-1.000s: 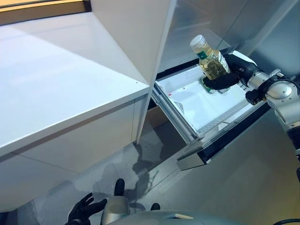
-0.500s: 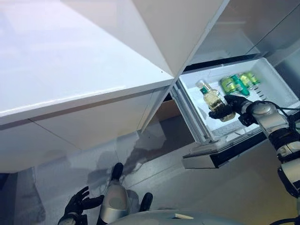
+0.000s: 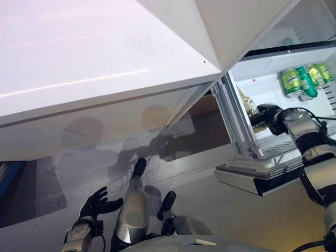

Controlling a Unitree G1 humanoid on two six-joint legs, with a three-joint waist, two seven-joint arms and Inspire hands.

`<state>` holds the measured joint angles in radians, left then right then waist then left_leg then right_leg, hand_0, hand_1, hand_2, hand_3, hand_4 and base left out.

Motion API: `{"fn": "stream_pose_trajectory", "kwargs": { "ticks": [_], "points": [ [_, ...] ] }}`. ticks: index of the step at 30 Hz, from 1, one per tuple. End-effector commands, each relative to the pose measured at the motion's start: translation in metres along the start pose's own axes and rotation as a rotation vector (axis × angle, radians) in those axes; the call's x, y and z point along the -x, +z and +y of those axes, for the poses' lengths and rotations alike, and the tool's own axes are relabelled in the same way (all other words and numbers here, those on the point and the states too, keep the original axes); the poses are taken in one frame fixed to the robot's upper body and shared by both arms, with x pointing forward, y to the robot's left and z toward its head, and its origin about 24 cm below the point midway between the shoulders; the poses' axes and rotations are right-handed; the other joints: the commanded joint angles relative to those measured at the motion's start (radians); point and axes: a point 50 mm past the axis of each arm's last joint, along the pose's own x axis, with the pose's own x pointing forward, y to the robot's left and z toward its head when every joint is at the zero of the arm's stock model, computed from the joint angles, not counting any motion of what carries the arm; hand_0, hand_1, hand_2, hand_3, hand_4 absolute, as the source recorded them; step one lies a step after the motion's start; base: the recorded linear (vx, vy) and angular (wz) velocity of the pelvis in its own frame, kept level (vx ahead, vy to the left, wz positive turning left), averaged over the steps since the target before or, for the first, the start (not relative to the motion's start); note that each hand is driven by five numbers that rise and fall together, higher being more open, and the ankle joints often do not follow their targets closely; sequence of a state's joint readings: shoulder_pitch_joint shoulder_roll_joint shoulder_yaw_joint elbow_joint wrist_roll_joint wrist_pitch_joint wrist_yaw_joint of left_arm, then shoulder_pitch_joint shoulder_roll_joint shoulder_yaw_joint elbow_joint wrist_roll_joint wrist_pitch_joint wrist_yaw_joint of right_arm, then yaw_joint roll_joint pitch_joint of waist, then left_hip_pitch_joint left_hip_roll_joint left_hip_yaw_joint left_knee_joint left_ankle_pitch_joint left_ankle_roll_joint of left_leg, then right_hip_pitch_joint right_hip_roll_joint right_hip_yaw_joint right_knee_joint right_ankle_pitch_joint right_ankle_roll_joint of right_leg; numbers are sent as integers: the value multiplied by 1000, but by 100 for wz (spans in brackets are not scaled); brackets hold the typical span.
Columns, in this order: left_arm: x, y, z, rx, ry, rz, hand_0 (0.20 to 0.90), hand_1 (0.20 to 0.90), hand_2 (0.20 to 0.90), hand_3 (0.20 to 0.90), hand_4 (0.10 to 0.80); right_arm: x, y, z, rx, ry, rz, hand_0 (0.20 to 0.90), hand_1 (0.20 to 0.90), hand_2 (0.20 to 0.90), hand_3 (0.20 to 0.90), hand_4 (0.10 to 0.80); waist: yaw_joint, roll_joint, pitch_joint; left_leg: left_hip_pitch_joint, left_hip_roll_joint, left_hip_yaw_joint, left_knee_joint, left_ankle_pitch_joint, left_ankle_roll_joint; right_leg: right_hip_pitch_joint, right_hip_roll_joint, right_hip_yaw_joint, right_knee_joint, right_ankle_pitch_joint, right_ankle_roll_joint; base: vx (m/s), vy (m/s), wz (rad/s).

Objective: Put drinks into fridge and close the fridge

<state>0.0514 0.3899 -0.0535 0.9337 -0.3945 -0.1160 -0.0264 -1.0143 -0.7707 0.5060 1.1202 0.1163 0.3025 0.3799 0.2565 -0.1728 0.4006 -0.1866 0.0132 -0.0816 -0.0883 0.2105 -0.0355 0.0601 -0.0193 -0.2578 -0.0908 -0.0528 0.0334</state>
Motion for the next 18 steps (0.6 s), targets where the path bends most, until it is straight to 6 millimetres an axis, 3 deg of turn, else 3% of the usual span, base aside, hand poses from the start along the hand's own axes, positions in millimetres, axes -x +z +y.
{"fn": "stream_pose_trajectory", "kwargs": {
  "ticks": [1, 15, 16, 18],
  "points": [
    [4, -3, 16, -2, 15, 33, 900, 900, 900, 900, 800, 34, 34, -64, 62, -188, -41, 300, 300, 300, 200, 100, -5, 29, -70, 50, -25, 47, 9, -176, 19, -138, 11, 27, 12, 119, 34, 0, 0, 0],
    [2, 6, 11, -12, -14, 17, 900, 900, 900, 900, 800, 34, 15, -69, -11, -181, 80, 300, 300, 300, 200, 100, 17, 49, -56, 19, -33, 27, 18, -168, 18, -160, 8, 16, 21, 113, 25, 1, -2, 1],
    [2, 7, 10, -14, -18, 17, 900, 900, 900, 900, 800, 33, 12, -68, -15, -175, 85, 364, 364, 364, 274, 174, 17, 50, -57, 20, -33, 26, 17, -168, 18, -160, 8, 15, 22, 113, 25, 0, 0, 0],
    [2, 7, 9, -14, -21, 18, 900, 900, 900, 900, 800, 33, 10, -67, -18, -173, 92, 425, 425, 425, 345, 245, 17, 52, -57, 21, -33, 28, 18, -168, 17, -160, 7, 13, 24, 112, 25, 0, 0, 0]
  ]
}}
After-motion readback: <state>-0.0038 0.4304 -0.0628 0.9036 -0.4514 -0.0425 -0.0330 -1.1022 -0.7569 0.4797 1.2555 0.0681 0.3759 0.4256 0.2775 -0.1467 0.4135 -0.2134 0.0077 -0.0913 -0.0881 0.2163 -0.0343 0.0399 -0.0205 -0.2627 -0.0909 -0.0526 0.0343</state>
